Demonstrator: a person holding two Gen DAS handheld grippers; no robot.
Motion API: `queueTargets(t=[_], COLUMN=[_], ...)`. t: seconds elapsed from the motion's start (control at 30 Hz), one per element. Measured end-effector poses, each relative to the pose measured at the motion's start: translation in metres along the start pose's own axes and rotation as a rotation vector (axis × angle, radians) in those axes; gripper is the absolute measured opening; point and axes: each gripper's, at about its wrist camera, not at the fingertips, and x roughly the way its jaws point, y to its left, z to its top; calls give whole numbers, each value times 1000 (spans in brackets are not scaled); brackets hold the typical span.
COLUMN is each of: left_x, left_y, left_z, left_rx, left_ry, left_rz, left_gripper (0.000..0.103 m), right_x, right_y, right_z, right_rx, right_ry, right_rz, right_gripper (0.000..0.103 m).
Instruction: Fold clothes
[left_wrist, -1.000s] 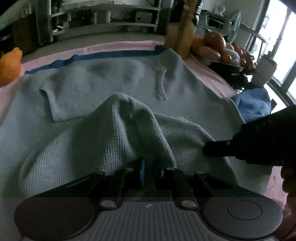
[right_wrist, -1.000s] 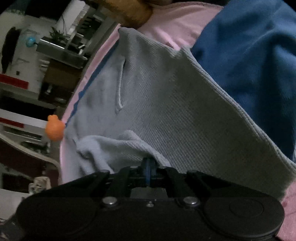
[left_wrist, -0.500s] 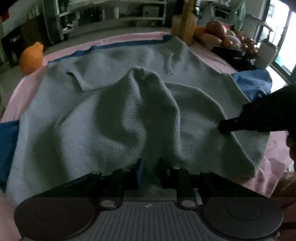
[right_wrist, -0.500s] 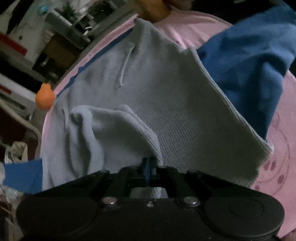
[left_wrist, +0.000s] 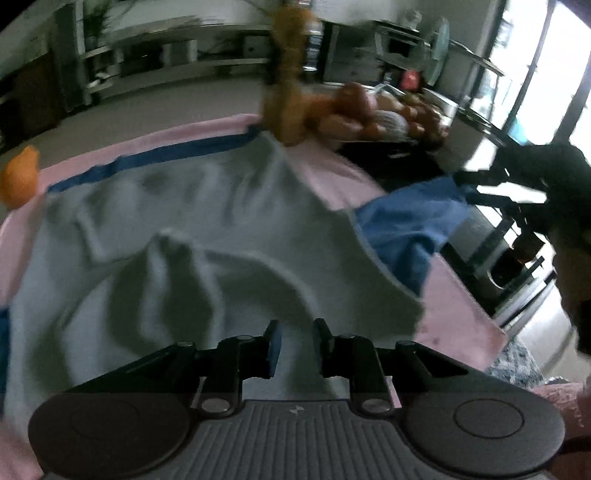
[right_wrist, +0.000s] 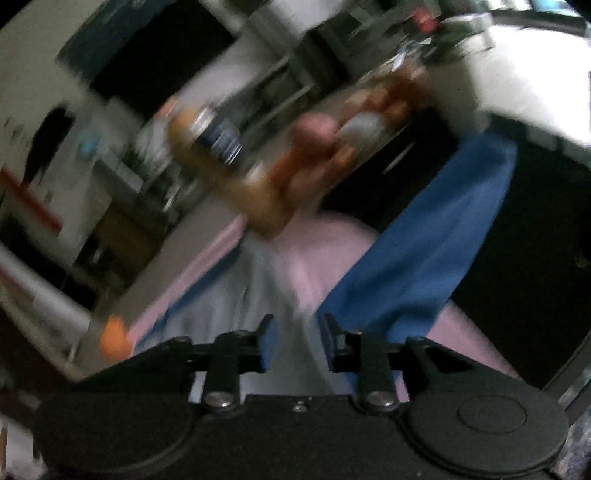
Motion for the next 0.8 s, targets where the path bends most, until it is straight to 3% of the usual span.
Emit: queueTargets(t=[0.2,0.3,0.47,0.63,0.8], left_x=[31,43,69,97,113], left_y=[-27,-35,-35,-25,-13], left_z=[15,20,22,19,15], left_rx=[25,53,60,48,17], left_ry=[35,24,38,76,113], left_rz=[-63,-52,-38,-10,-8], left_gripper=[20,20,22,22,22], right_x=[8,20,59,101,125], right_y=[-67,-91,-125,-146,-155], right_z=[63,83,108,122,130], right_rx=[167,200,200,106,59], right_ry=[-134,-178,-194,-176,-156], right_rz=[-95,-126,-288,-501,-566], right_gripper=[29,38,38,38,37])
